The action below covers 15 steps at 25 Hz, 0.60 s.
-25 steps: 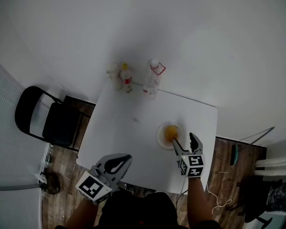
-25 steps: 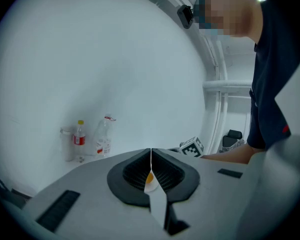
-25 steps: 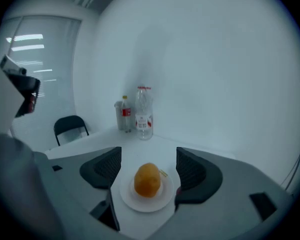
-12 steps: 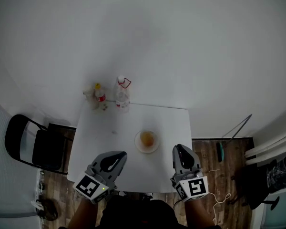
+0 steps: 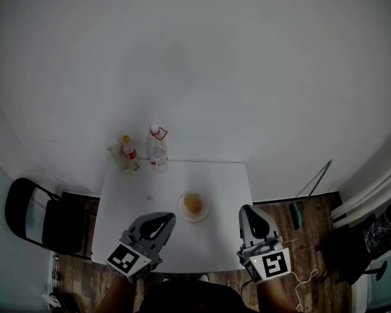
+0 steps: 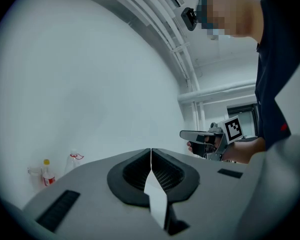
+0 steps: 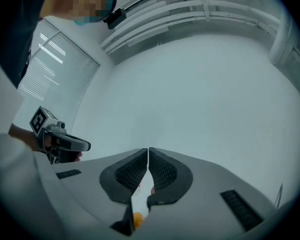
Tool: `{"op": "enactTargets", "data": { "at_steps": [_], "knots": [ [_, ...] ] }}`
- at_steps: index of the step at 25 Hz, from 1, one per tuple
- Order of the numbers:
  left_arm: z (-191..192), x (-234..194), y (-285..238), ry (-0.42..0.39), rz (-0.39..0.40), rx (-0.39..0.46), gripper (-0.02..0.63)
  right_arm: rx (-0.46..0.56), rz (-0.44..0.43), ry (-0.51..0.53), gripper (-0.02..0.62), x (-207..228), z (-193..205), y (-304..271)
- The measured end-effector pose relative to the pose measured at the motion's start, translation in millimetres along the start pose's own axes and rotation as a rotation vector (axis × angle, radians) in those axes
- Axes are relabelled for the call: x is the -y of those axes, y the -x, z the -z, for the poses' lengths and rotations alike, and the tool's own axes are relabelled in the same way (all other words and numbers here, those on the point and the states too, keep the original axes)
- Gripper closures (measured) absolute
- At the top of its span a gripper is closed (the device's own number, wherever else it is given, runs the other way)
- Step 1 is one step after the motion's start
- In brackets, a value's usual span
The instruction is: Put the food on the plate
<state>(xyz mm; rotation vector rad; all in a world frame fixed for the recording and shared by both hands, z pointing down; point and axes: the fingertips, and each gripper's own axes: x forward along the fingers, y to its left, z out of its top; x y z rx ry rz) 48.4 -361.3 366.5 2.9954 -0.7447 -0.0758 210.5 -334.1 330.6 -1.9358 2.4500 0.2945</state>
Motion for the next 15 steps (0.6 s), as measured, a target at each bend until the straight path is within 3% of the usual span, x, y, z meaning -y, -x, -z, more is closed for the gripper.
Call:
{"op": "enactTargets", "data": {
  "at_steps": [8,15],
  "knots": [
    [-2.2,-3.0,9.5,-0.032,-0.006,0.005,0.583,-0.003,-0.027,0.0,0.568,-10.0,-2.4,-5.8],
    [-7.1,-3.2,10.4,0.003,-0.022,-0.006,0.581,0.007,-0.039,-0.011,0.568,-15.9,-3.2,-7.9]
  ]
}}
